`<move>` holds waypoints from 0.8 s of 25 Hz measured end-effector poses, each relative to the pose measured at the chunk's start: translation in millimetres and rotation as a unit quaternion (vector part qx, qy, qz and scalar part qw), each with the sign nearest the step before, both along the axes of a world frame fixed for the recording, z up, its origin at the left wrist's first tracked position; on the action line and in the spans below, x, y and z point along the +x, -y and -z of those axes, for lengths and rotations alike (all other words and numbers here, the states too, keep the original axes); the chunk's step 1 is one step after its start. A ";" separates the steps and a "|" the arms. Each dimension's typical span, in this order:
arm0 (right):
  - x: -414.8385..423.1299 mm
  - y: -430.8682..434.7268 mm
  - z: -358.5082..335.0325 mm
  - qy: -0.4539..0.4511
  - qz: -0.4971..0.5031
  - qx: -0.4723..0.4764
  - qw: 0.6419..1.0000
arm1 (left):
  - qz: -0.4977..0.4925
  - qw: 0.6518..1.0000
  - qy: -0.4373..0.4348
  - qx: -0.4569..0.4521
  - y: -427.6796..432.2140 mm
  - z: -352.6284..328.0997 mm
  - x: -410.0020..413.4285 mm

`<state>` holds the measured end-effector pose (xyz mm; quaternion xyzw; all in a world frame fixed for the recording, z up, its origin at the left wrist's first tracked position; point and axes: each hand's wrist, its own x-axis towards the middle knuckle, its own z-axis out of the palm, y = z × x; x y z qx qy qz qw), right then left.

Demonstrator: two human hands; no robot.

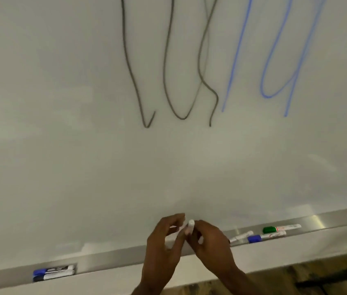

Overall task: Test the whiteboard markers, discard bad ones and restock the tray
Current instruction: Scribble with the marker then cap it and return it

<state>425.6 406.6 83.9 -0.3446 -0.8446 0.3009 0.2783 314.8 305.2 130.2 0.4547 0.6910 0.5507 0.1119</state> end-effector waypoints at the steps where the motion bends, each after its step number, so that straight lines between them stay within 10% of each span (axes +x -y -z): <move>1: -5.8 6.3 -17.0 -0.047 0.006 -0.010 0.999 | -0.011 0.999 -0.044 0.025 5.9 -20.5 -13.7; 10: -91.8 47.8 -247.7 -0.433 -0.083 0.122 0.889 | -0.219 0.868 -0.399 0.200 30.1 -218.0 -168.2; 17: -148.2 29.5 -328.6 -0.444 -0.045 0.315 0.838 | -0.288 0.770 -0.535 0.194 5.3 -244.3 -205.2; 20: -139.2 17.8 -259.2 -0.405 -0.032 0.201 0.892 | -0.304 0.757 -0.542 0.199 3.9 -242.8 -210.3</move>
